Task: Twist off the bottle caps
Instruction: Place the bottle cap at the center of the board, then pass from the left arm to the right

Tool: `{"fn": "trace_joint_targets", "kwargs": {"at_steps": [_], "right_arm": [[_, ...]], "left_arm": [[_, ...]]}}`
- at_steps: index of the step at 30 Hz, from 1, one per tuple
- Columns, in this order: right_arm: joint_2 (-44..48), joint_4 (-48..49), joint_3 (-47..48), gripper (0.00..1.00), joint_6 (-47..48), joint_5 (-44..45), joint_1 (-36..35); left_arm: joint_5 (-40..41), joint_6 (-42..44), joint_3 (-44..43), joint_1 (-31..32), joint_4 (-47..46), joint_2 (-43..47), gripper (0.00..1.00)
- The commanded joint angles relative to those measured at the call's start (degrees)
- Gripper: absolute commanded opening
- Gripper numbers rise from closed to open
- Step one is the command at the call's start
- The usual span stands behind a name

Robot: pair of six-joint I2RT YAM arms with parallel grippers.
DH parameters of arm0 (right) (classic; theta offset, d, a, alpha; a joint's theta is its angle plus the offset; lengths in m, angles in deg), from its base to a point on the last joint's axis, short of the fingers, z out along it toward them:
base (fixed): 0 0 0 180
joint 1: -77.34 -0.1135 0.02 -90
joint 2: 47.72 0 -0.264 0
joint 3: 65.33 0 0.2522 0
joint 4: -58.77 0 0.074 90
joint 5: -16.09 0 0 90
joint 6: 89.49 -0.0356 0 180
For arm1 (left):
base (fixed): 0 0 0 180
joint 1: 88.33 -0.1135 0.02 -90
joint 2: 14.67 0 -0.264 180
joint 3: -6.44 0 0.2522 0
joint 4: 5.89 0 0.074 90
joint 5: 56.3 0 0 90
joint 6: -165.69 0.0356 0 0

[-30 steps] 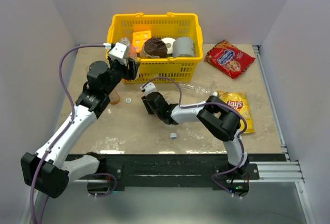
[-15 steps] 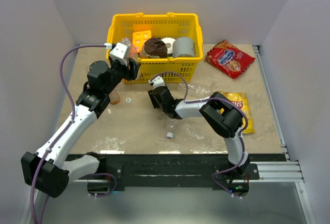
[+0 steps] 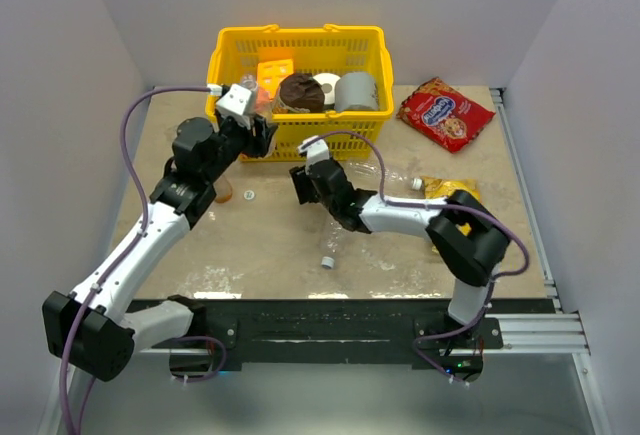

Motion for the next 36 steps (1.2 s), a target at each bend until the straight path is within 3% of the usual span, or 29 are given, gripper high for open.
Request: {"fn": "trace_joint_targets", "kwargs": {"at_steps": [1, 7, 11, 16, 20, 23, 36], "right_arm": [[11.8, 2.1, -1.8, 0.63, 0.9, -3.2, -0.3], [27.7, -8.3, -4.3, 0.66, 1.0, -6.9, 1.4], [38.6, -17.5, -2.0, 0.72, -3.5, -16.7, 10.7], [48.2, -24.8, 3.3, 0.80, -4.7, -24.8, 15.8], [47.9, -29.3, 10.6, 0.80, -4.8, -30.0, 15.8], [46.7, -30.7, 12.9, 0.80, -4.8, -34.8, 15.9], [47.3, -27.5, 9.8, 0.72, -2.4, -49.5, 15.9]], "left_arm": [[-2.6, 2.9, -0.1, 2.1, -2.9, -0.7, 0.18], [-7.1, 7.6, -0.7, 7.7, -1.1, -3.1, 0.18], [-15.5, 8.9, -1.0, 10.6, -0.3, -5.6, 0.18], [-28.1, 8.7, -2.2, 12.1, 0.5, -9.7, 0.18], [-35.6, 9.7, -3.2, 14.4, 2.3, -11.9, 0.18], [-36.9, 9.6, -3.2, 15.6, 2.2, -12.4, 0.18], [-47.0, 2.8, -3.3, 15.8, -2.3, -13.9, 0.18]]}}
